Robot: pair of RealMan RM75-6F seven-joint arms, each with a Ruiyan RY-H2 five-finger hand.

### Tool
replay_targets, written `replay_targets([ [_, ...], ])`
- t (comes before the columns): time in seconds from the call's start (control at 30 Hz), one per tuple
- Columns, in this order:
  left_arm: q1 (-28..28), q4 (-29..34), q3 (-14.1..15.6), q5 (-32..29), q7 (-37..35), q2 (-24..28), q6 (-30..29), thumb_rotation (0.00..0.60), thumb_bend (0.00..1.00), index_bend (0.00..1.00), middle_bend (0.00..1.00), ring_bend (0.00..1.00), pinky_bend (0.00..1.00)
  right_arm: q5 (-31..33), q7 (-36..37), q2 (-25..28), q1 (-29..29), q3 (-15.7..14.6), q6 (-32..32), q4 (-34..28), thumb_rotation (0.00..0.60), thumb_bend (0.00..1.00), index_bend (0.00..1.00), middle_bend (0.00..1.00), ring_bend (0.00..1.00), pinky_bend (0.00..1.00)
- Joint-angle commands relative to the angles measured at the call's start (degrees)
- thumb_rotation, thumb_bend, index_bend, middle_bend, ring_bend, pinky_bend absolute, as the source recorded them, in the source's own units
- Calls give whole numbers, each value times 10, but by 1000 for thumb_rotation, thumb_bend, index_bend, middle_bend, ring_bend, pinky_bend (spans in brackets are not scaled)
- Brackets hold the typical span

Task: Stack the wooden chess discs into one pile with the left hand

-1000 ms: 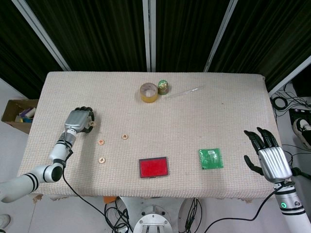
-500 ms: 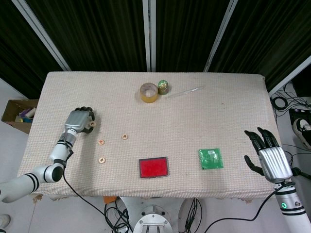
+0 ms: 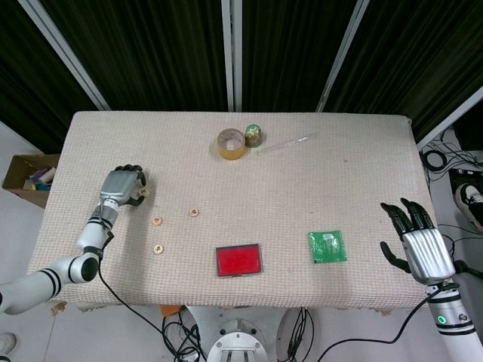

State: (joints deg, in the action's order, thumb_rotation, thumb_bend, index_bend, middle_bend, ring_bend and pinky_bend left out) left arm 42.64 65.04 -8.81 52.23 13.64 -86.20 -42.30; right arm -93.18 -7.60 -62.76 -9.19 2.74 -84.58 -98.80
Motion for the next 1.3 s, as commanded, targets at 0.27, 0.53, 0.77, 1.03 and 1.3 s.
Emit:
replay_targets([
  [0.27,-30,99,8,52,-13,46,-61,600,296,410,155,123,177,-3,5,0,3,0,-5,3,600,297,130,214,42,142],
  [0.53,-40,205,36,141,-13,88,-87,600,310,445,154,118,175,-12,7,-3,6,-3,-12,6,600,298,130,214,42,141],
  [0.77,-37,216,53,143,14,78,-76,600,303,442,147,118,173,-19,11,-1,12,-6,-23,8,600,298,130,214,42,141],
  [1.03,-38,194,61,117,51,59,-79,600,304,441,140,106,169,-27,17,0,20,-9,-37,11,600,297,130,214,42,141],
  [1.3,-40,191,62,109,63,55,-82,600,308,448,140,106,168,-32,19,-1,24,-10,-43,12,600,297,130,214,42,141],
])
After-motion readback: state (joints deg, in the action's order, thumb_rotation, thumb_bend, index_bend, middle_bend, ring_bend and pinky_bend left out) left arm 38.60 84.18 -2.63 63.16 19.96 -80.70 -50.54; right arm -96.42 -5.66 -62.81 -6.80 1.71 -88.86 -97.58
